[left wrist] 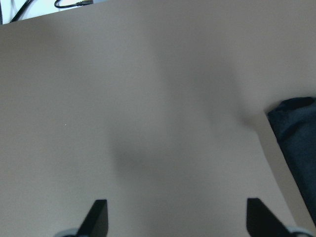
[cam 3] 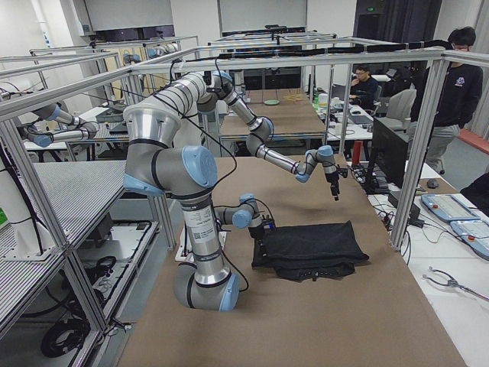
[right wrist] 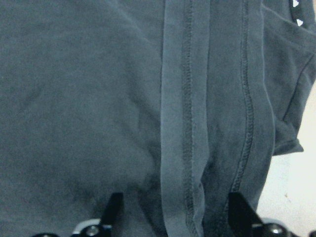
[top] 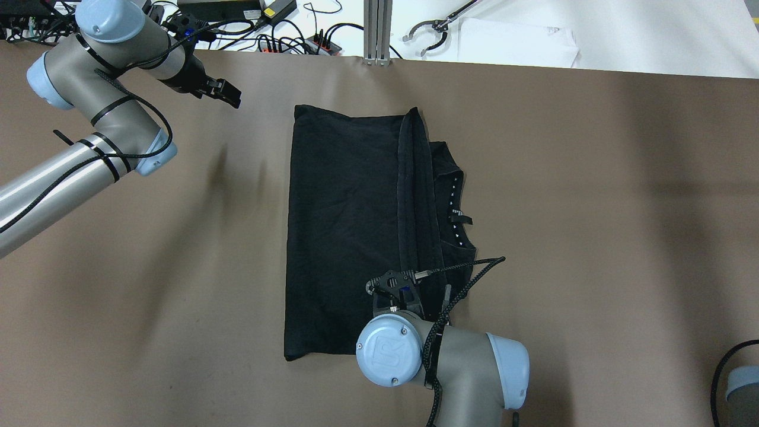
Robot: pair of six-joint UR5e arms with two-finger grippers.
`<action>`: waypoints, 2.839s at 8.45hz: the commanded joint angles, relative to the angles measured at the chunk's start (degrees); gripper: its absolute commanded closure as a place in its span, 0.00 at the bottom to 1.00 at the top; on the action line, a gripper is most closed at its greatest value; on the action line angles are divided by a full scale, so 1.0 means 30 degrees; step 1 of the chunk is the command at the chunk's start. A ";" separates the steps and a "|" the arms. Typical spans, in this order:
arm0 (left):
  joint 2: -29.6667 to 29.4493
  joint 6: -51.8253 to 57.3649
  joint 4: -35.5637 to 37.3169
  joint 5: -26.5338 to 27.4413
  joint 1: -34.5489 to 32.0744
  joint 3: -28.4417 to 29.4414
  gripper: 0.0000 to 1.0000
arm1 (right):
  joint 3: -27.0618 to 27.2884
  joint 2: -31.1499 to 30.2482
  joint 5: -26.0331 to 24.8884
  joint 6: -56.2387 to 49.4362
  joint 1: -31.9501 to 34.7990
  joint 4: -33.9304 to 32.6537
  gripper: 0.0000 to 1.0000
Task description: Fold clothes
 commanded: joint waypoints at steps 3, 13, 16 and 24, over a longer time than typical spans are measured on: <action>0.0019 -0.0025 0.0000 0.0000 0.0024 -0.0004 0.00 | 0.1338 -0.1663 -0.0375 -0.1804 -0.0158 -0.0151 0.60; -0.0010 0.0004 0.0000 0.0000 0.0053 -0.0004 0.00 | 0.4291 -0.3823 -0.0170 -0.1836 -0.0041 -0.0035 1.00; -0.0010 -0.0025 0.0000 0.0029 0.0053 0.0025 0.00 | 0.4710 -0.6202 -0.0375 0.1078 -0.0595 0.2182 0.87; 0.0019 -0.0025 0.0000 0.0000 0.0112 -0.0004 0.00 | 0.0031 -0.1405 0.0006 -0.1297 0.2565 0.2485 0.07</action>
